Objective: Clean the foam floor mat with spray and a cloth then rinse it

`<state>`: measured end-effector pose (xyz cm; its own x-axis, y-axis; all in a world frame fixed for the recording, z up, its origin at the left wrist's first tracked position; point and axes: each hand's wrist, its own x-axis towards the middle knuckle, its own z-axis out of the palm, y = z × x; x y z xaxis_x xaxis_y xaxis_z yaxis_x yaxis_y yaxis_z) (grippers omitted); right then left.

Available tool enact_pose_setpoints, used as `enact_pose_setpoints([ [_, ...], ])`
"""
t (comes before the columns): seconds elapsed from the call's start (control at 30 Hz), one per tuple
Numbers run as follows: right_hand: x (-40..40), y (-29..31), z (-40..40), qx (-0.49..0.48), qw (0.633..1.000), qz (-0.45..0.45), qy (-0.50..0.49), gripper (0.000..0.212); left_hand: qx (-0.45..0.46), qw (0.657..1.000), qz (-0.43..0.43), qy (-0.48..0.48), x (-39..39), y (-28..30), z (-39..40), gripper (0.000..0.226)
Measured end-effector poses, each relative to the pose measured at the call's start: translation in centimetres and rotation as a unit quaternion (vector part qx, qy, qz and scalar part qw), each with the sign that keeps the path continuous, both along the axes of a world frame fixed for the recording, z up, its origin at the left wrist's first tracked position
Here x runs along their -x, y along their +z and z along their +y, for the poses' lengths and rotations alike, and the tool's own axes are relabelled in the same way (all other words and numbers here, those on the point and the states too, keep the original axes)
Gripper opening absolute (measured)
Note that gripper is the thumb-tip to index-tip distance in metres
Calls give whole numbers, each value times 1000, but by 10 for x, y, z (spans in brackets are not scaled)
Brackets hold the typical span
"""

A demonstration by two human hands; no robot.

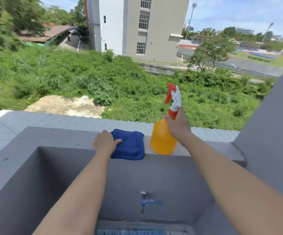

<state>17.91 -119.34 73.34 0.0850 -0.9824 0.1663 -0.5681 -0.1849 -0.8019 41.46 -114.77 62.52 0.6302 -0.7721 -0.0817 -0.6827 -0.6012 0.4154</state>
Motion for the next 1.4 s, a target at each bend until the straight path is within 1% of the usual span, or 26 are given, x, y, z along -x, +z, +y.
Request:
enact_pose_setpoints([
  [0.1, -5, -2, 6, 13, 1000, 2, -13, 48, 19, 991, 127, -26, 8, 5, -9, 24],
  [0.13, -6, -2, 9, 12, 1000, 1, -15, 51, 28, 988, 151, -34, 13, 9, -9, 21],
  [0.17, -5, -1, 14, 4, 1000, 1, -15, 52, 44, 983, 175, -33, 18, 13, -5, 24],
  [0.2, -2, -3, 18, -1, 1000, 0, -17, 46, 65, 975, 210, -32, 24, 17, 1, 30],
  [0.23, 1, -3, 26, -10, 1000, 3, -26, 31, 89, 960, 262, -34, 30, 20, 8, 34],
  [0.27, 5, -3, 37, -17, 999, 2, -42, 20, 110, 940, 320, -39, 35, 23, 17, 37],
  [0.33, 13, -7, 64, -40, 995, -45, -82, 31, 123, 900, 418, -27, 43, 29, 37, 31],
  [0.4, 21, -19, 97, -16, 990, -101, -99, 32, 150, 850, 503, 41, 48, 26, 61, 20],
  [0.43, 24, -26, 114, 4, 989, -112, -98, 36, 166, 821, 542, 70, 48, 20, 76, 17],
  [0.5, 33, -47, 148, 34, 990, -112, -84, 53, 189, 762, 611, 101, 48, 4, 112, 21],
  [0.53, 37, -61, 161, 33, 991, -103, -73, 63, 186, 744, 634, 104, 46, -7, 132, 29],
  [0.57, 42, -78, 175, 14, 993, -107, -50, 71, 176, 736, 647, 97, 46, -18, 153, 39],
  [0.6, 47, -98, 189, -22, 992, -119, -21, 75, 161, 744, 641, 97, 46, -34, 175, 47],
  [0.63, 52, -122, 202, -65, 990, -128, 8, 74, 151, 759, 624, 104, 46, -53, 195, 47],
  [0.67, 56, -147, 215, -105, 986, -125, 36, 69, 150, 779, 598, 115, 46, -74, 214, 38],
  [0.73, 57, -214, 242, -167, 978, -95, 80, 57, 153, 800, 565, 130, 46, -133, 246, 17],
  [0.8, 60, -269, 264, -205, 972, -55, 101, 48, 136, 808, 555, 144, 44, -189, 275, 12],
  [0.87, 61, -345, 284, -249, 960, -12, 127, 40, 126, 805, 553, 175, 40, -259, 311, 12],
  [0.93, 59, -430, 300, -296, 945, 25, 138, 49, 98, 812, 545, 184, 28, -338, 341, 12],
  [0.97, 57, -471, 309, -317, 938, 32, 137, 49, 87, 814, 544, 185, 23, -377, 357, 11],
  [1.0, 53, -511, 318, -329, 933, 41, 138, 43, 83, 813, 547, 185, 19, -413, 374, 10],
  [1.07, 43, -581, 331, -326, 934, 59, 136, 23, 81, 814, 544, 189, 10, -481, 400, 12],
  [1.1, 37, -614, 336, -320, 936, 65, 135, 23, 80, 820, 534, 191, 6, -513, 409, 13],
  [1.23, 15, -717, 336, -286, 945, 97, 126, 37, 96, 853, 460, 228, -7, -629, 423, 25],
  [1.33, 0, -754, 320, -242, 954, 116, 131, 39, 116, 874, 404, 243, -1, -677, 415, 21],
  [1.4, -7, -761, 310, -217, 957, 118, 155, 29, 141, 872, 394, 253, 5, -693, 414, 14],
])
